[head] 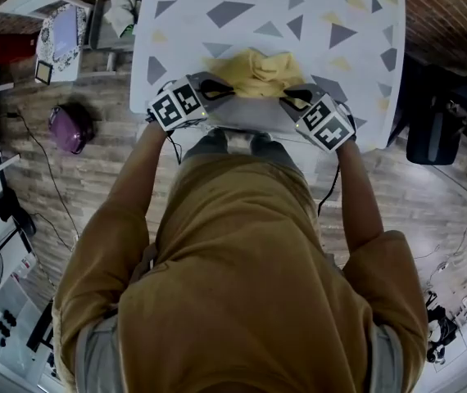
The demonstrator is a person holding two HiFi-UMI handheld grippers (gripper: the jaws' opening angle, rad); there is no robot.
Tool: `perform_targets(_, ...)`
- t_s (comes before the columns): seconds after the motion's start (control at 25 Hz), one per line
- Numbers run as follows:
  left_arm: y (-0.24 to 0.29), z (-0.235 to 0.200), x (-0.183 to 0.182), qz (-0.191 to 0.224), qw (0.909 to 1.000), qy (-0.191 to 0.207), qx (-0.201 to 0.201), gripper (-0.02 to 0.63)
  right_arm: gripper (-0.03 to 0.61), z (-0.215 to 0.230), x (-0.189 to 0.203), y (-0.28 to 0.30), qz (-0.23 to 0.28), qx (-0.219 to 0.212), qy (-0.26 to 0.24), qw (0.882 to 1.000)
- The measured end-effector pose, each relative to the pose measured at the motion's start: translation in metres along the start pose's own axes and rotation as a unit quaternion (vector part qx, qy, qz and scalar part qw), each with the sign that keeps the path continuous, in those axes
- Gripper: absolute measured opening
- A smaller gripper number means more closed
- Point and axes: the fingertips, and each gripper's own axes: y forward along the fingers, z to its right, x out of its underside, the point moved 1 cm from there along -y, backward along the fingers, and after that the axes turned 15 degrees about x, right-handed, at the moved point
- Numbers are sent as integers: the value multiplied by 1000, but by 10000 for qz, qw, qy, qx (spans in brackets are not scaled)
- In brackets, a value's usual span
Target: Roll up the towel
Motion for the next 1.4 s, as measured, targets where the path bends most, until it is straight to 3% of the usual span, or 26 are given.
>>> perform_targets(0.2, -3, -14, -5, 329, 9931, -759, 827, 80, 67, 22, -4, 9, -240, -590, 324, 9974)
perform_targets(0.32, -4, -23, -6, 374, 9881, -1019, 1091, 80, 67, 33, -5, 17, -325, -853, 605, 9940)
perform_targets(0.52, -9, -44, -6, 632, 9811, -1440, 1131, 80, 67, 47, -7, 26, -404, -1121, 1234, 9852)
perform_targets(0.68, -11, -64, -2, 637, 9807, -1630, 868, 80, 69, 63, -3, 34, -439, -978, 1647, 9805)
perform_targets(0.76, -9, -71, 2, 424, 9860, -1490, 614, 81, 69, 69, 0, 39, -482, -801, 1558, 9834)
perform_targets(0.88, -5, -76, 8, -139, 9969, -771, 95, 81, 71, 76, 7, 44, -576, -499, 1266, 9890)
perform_targets(1.0, -2, -70, 12, -673, 9974, 56, -247, 81, 71, 81, 20, 47, -699, -59, 742, 9948)
perform_targets(1.08, -1, -68, 12, -856, 9947, 407, -399, 81, 71, 83, 26, 47, -720, 210, 467, 9961)
perform_targets(1.2, -4, -69, 11, -871, 9930, 559, -572, 81, 71, 85, 27, 46, -624, 389, 300, 9968)
perform_targets(1.4, -29, -65, -9, -359, 9920, 484, -1112, 81, 71, 98, 15, 7, -289, 943, 272, 9947)
